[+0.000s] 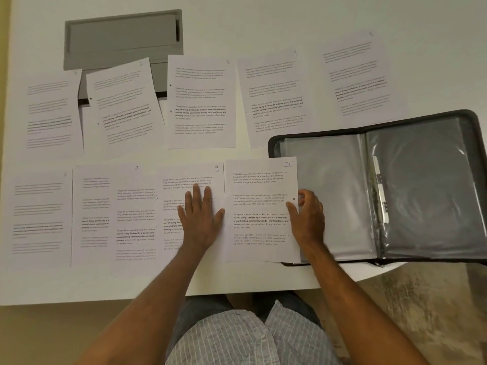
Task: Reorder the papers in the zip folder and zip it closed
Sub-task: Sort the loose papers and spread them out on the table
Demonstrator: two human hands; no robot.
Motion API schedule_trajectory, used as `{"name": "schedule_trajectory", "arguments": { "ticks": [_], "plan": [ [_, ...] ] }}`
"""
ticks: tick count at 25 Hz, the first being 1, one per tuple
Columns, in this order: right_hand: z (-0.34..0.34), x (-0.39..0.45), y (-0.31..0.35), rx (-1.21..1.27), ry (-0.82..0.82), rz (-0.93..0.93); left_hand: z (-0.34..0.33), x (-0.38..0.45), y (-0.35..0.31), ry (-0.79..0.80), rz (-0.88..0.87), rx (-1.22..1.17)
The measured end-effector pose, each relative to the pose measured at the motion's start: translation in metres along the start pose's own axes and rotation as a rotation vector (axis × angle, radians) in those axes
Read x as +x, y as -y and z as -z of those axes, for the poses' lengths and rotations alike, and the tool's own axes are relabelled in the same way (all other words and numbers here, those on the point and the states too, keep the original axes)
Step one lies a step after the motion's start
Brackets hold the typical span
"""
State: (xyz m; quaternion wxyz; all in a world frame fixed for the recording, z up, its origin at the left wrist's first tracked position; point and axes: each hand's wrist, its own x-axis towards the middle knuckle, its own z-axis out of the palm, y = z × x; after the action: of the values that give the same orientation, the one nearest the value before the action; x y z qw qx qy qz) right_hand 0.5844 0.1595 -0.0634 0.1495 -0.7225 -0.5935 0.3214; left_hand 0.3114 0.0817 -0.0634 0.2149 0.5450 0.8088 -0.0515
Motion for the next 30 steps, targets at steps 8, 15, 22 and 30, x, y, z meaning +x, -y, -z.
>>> {"name": "schedule_trajectory", "arguments": {
  "ticks": [8,15,22,30],
  "plan": [
    [-0.003,-0.007,0.005,-0.046,-0.026,-0.001,-0.006,-0.005,0.007,-0.020,-0.073,-0.001],
    [0.012,-0.038,0.008,0.117,-0.113,-0.081,0.002,-0.026,-0.011,-0.051,-0.216,-0.022],
    [0.052,-0.056,-0.039,0.643,-0.566,-0.613,-0.001,-0.027,-0.064,0.144,-0.428,0.040],
    [0.095,-0.033,-0.116,0.953,-0.765,-1.072,0.000,-0.017,-0.079,0.162,-0.418,0.116]
  ]
}}
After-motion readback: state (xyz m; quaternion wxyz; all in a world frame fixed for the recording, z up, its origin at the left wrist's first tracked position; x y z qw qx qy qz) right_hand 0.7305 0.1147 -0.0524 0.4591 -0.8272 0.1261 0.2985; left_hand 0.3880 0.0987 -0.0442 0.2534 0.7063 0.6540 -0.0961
